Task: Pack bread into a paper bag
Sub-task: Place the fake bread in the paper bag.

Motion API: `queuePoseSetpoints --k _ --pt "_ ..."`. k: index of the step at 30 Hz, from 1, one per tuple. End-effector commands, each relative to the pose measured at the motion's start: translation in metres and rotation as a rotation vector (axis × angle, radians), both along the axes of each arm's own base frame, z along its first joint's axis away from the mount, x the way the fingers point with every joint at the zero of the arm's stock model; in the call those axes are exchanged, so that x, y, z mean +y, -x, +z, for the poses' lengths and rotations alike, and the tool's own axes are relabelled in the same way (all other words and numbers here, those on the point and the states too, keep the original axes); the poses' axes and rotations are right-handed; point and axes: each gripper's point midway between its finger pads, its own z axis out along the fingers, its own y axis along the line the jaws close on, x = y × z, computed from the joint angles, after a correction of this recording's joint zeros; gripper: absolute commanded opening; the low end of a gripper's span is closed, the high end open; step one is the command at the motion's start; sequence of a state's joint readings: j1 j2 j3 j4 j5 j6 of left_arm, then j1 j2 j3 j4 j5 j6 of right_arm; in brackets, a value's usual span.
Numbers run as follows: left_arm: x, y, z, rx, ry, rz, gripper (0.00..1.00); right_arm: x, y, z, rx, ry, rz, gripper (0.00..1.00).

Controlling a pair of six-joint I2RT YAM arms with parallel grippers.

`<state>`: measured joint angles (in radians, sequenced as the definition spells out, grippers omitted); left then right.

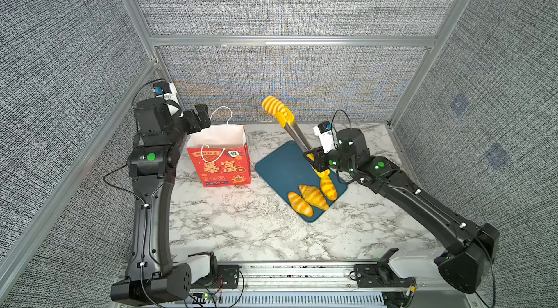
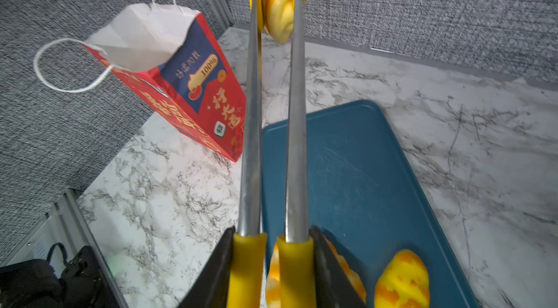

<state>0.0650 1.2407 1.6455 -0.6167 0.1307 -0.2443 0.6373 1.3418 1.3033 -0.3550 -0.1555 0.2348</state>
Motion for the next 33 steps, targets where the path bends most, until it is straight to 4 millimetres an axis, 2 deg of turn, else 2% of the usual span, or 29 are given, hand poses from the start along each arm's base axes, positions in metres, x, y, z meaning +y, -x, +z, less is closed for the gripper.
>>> queuePoseSetpoints --k 1,5,8,10,21,26,30,33 --pt "0.001 -0.002 0.002 -0.009 0.004 0.005 1.00 0.031 0.001 0.031 -0.083 -0.089 0.127 0.26" --pt "0.001 -0.002 0.001 -0.004 0.006 0.008 1.00 0.068 0.008 0.025 -0.073 -0.059 0.218 0.26" --pt "0.001 -0.003 0.001 -0.005 0.004 0.009 1.00 0.088 0.009 0.014 -0.047 -0.054 0.259 0.26" --pt "0.001 -0.003 0.001 -0.005 0.001 0.008 1.00 0.098 0.010 0.015 -0.044 -0.059 0.283 0.26" --pt "0.002 -0.002 0.002 -0.006 -0.007 0.010 1.00 0.136 0.010 0.008 -0.016 -0.035 0.381 0.26" --pt "0.002 -0.002 0.003 -0.007 -0.013 0.010 1.00 0.144 0.008 -0.001 0.003 -0.023 0.390 0.26" --pt "0.002 -0.002 0.003 -0.006 -0.014 0.011 1.00 0.146 0.008 -0.003 0.010 -0.025 0.396 0.37" --pt "0.003 -0.002 0.003 -0.006 -0.014 0.011 1.00 0.147 0.008 -0.001 0.006 -0.029 0.394 0.49"
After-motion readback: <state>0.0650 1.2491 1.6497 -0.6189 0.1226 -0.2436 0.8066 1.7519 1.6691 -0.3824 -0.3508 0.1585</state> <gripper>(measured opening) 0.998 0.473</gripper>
